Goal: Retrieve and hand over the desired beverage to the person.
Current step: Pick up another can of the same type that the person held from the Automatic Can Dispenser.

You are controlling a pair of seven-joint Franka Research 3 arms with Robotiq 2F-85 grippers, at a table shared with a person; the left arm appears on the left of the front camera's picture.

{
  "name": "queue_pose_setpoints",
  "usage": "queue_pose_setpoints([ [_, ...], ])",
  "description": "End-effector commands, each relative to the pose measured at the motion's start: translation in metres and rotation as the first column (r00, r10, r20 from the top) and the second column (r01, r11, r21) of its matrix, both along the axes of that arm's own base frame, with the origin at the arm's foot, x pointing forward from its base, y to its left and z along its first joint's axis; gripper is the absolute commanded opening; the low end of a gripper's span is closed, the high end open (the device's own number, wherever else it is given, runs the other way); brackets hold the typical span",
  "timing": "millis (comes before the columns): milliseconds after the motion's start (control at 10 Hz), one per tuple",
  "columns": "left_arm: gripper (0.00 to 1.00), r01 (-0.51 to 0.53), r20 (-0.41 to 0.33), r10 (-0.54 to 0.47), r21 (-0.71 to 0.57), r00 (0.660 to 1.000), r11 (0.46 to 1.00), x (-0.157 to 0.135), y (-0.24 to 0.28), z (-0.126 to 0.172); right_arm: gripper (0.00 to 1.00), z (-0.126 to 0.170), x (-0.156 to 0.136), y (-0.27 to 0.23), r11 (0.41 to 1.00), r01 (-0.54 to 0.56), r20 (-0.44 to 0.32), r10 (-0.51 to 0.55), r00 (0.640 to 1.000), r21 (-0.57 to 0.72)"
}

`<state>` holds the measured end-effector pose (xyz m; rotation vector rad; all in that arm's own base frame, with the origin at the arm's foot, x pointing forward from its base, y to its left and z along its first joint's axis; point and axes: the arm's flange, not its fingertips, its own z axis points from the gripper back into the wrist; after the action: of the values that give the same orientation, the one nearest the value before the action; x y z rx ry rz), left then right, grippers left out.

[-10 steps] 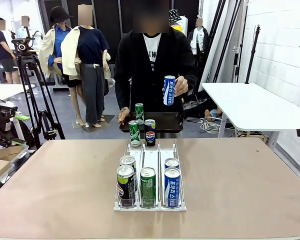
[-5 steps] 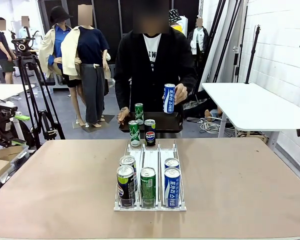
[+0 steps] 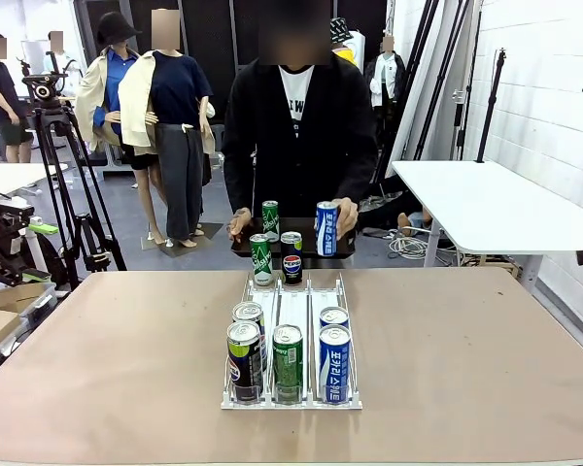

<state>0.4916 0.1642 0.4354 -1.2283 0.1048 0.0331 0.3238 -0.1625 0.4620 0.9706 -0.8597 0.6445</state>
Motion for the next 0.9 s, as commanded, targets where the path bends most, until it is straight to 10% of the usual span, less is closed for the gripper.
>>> queue_pose_setpoints([
  [0, 1.0, -0.012, 0.005, 0.012, 0.008, 1.0, 1.0, -0.0022, -0.0017, -0.0003, 1.0, 0.001, 0.0009, 0.0015, 1.0, -0.001, 0.008, 0.001, 1.0, 0.015],
  [800, 1.0, -0.012, 0.005, 0.012, 0.008, 1.0, 1.0, -0.0022, -0.0017, -0.0003, 1.0, 0.001, 0.0009, 0.0015, 1.0, -0.001, 0.008, 0.001, 1.0, 0.015],
])
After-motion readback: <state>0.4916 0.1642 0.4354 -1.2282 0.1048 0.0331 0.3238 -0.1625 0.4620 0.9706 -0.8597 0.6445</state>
